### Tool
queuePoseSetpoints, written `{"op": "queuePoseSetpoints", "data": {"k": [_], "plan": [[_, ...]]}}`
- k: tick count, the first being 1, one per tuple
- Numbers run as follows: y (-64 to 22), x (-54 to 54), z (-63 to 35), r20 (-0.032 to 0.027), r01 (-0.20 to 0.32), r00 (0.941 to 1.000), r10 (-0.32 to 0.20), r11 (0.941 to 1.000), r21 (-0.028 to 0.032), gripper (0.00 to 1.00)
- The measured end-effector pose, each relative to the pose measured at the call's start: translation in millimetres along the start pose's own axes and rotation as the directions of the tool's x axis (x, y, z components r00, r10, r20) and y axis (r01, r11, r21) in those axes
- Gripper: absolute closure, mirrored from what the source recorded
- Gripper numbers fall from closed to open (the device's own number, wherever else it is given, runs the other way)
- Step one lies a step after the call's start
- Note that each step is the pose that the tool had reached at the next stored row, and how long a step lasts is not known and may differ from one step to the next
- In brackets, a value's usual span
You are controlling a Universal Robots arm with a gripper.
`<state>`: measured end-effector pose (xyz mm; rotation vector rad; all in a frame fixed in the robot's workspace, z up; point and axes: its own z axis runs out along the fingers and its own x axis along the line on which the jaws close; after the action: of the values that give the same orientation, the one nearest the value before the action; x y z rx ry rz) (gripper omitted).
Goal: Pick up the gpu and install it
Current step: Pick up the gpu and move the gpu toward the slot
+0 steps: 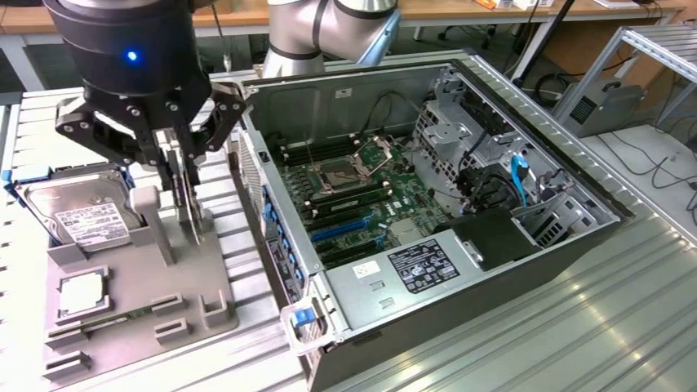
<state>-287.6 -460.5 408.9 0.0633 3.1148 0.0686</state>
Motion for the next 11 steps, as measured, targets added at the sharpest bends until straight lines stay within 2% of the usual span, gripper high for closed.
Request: {"op": "queuePoseSetpoints", "data": {"k": [1,6,11], "plan": [[1.3,-0.4,-19.1,0.0001,0.0,1.0,0.0,1.0,-0.0001,0.73],[1.6,-6.5,-19.8,0.0,0.0,1.0,0.0,1.0,0.0,0.73],[2.1,-19.2,-19.4,0.0,0.0,1.0,0.0,1.0,0.0,0.73]]}}
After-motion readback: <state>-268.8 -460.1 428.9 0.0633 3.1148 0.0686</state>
